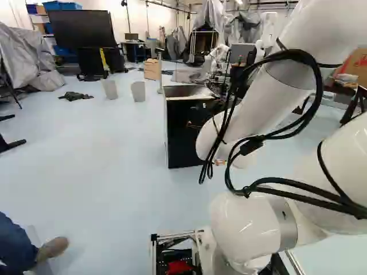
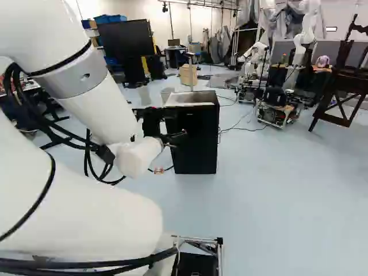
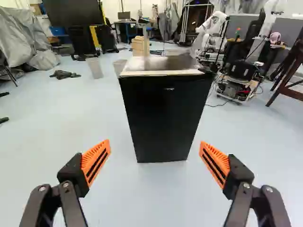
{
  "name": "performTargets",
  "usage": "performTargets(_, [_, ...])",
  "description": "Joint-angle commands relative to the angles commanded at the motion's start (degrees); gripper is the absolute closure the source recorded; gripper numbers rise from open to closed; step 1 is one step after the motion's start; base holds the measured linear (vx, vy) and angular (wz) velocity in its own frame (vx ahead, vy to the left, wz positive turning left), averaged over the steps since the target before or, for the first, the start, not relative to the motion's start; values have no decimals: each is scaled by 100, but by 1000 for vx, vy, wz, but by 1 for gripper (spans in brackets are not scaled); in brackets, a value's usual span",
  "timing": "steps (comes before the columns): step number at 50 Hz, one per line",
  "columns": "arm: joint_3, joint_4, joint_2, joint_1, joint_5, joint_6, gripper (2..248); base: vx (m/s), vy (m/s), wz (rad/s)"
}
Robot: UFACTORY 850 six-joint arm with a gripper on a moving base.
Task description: Grab a drink from the fridge
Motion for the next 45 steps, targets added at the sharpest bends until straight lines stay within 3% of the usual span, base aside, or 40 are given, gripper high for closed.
performTargets(45, [0,0,0,0,0,0,3,25,3,-4])
